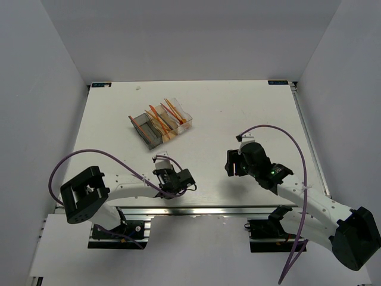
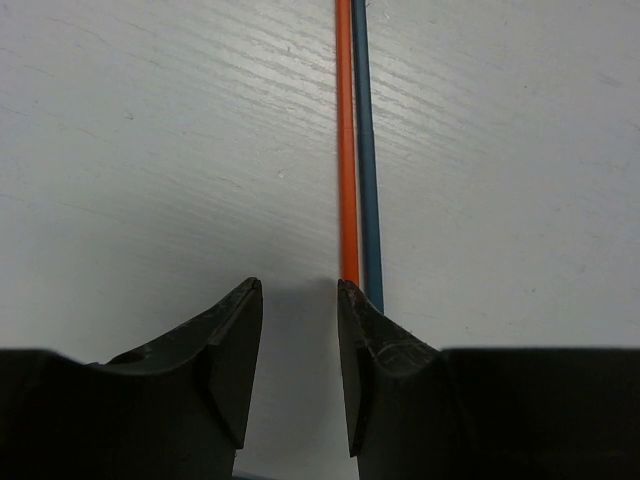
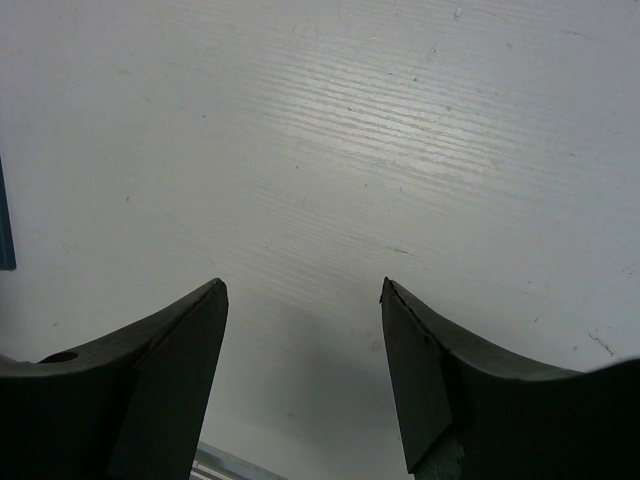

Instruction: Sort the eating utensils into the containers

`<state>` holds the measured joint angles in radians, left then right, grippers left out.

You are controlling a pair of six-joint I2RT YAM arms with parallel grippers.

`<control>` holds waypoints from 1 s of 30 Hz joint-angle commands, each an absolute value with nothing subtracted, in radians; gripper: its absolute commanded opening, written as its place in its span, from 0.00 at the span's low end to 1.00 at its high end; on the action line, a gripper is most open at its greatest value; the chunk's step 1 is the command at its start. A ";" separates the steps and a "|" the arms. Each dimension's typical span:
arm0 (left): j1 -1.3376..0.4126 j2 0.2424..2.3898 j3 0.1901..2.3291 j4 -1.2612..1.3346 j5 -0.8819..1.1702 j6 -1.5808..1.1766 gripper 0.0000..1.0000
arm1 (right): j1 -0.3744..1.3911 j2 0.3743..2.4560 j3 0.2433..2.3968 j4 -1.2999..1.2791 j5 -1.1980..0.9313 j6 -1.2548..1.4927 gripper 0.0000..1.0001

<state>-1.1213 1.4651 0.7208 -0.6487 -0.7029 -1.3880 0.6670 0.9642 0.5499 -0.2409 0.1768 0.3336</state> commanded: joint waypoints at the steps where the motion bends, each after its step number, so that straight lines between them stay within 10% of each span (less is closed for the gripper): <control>1: -1.118 1.465 0.715 -0.601 -0.756 -1.402 0.46 | 0.666 0.969 0.575 -0.236 0.181 0.333 0.68; 30: -1.118 1.509 0.699 -0.543 -0.730 -1.379 0.45 | 0.666 0.980 0.563 -0.218 0.170 0.328 0.68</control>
<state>-1.1213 1.5009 0.6983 -0.5453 -0.7238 -1.3735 0.6670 0.9752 0.5499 -0.2390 0.1761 0.3332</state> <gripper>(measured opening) 0.452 0.682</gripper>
